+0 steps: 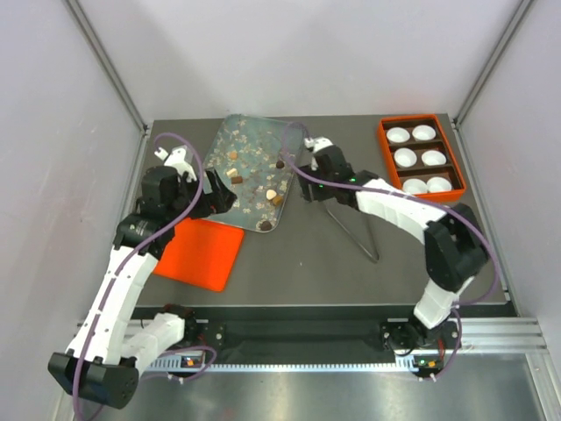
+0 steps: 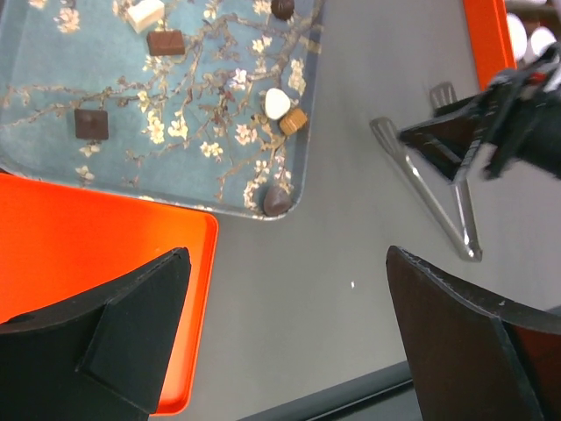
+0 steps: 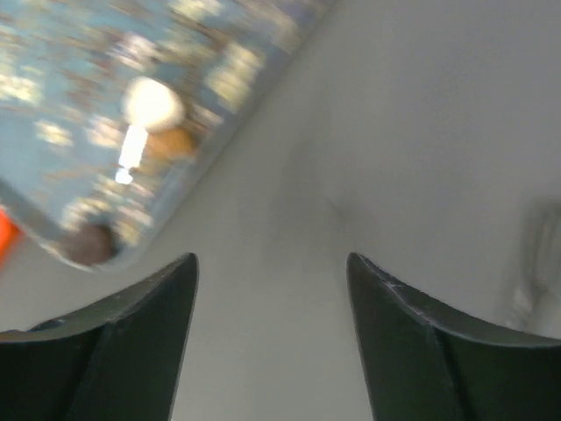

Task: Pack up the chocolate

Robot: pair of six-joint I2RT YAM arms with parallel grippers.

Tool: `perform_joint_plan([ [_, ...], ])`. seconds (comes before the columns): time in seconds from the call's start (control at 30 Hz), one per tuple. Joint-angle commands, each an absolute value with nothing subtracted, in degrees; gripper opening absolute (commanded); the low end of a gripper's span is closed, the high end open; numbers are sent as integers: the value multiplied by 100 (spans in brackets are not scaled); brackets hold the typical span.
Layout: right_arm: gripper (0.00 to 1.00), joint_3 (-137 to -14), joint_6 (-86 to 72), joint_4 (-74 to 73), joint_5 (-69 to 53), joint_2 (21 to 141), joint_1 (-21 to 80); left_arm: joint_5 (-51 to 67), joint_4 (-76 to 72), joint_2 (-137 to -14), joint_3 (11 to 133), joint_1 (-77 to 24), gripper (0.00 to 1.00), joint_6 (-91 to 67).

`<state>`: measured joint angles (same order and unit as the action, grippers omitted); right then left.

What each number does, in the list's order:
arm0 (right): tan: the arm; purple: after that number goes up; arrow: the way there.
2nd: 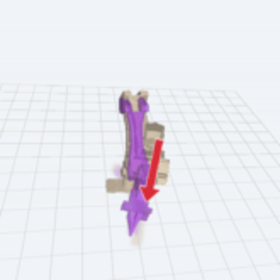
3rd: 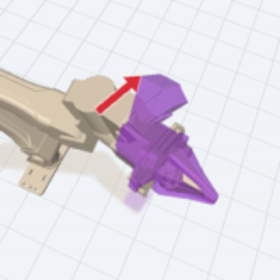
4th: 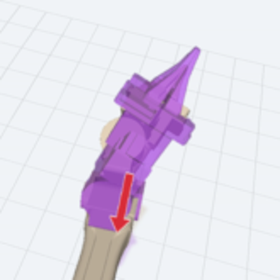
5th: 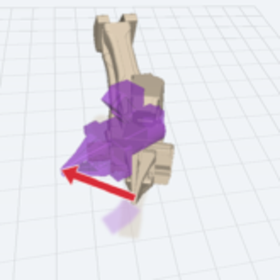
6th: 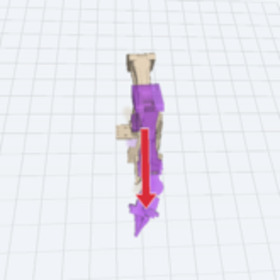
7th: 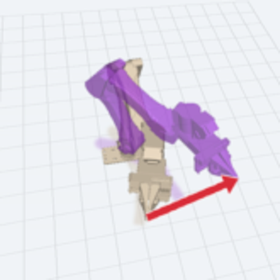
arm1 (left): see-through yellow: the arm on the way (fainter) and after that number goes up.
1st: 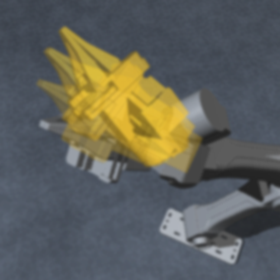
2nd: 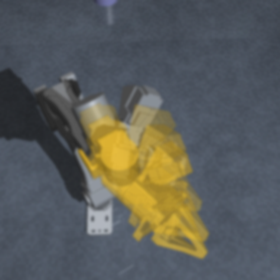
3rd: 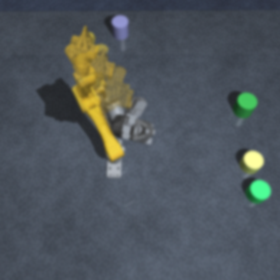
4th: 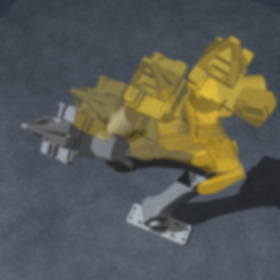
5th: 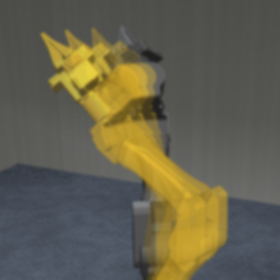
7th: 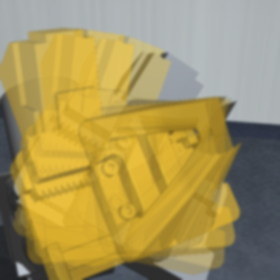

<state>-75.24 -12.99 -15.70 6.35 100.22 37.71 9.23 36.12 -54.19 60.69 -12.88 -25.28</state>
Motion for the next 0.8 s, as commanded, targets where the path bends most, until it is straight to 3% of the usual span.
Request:
perform_joint_plan([
  [0.0, 75, -6754, -1213, -2171, 1090, 8897, 3315, 1220, 3095, -5072, 5758, -1283, 98, -2138],
  [0.2, 100, -5688, -1055, -2057, 933, 7831, 2928, 1257, 2707, -4614, 4975, -1301, 99, -2153],
  [0.77, 100, -4562, -844, -1574, 704, 7874, 2566, 1037, 2452, -4606, 4588, -1477, 98, -2092],
])
